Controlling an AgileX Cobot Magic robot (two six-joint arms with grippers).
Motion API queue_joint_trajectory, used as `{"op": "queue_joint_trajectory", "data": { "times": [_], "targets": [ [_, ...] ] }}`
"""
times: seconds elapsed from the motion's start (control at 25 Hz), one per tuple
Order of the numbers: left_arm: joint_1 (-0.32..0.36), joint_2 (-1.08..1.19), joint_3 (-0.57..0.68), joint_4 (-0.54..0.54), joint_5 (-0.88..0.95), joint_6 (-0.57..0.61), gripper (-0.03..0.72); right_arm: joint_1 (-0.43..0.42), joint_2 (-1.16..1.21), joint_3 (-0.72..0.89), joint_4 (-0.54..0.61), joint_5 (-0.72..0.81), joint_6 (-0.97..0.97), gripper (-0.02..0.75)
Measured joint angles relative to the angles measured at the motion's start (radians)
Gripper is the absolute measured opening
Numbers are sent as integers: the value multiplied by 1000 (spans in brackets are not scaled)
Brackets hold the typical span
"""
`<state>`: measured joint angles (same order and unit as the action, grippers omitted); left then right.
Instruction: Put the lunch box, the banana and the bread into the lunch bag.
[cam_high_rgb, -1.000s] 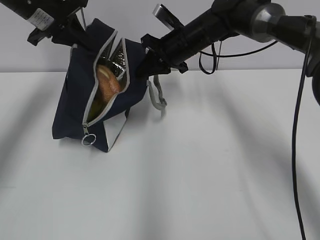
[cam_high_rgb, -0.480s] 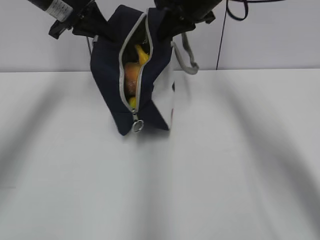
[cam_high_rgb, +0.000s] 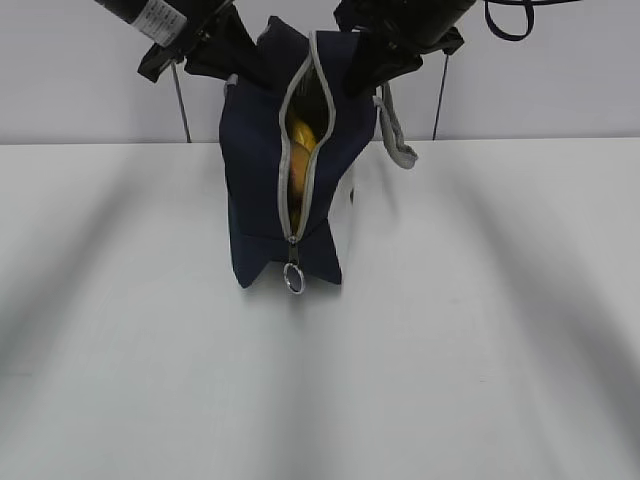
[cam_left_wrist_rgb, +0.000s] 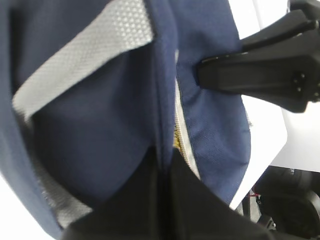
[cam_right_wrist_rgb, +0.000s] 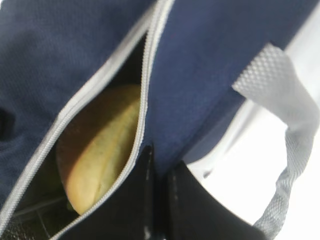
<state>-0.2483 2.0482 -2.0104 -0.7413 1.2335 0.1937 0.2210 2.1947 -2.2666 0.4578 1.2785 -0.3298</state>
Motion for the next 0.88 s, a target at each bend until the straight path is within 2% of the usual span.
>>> {"op": "queue_joint_trajectory", "data": {
  "times": [0.88],
  "targets": [
    [-12, 48, 0, 2, -60, -58, -1, -1, 18, 0, -8, -8, 0, -12]
  ]
}}
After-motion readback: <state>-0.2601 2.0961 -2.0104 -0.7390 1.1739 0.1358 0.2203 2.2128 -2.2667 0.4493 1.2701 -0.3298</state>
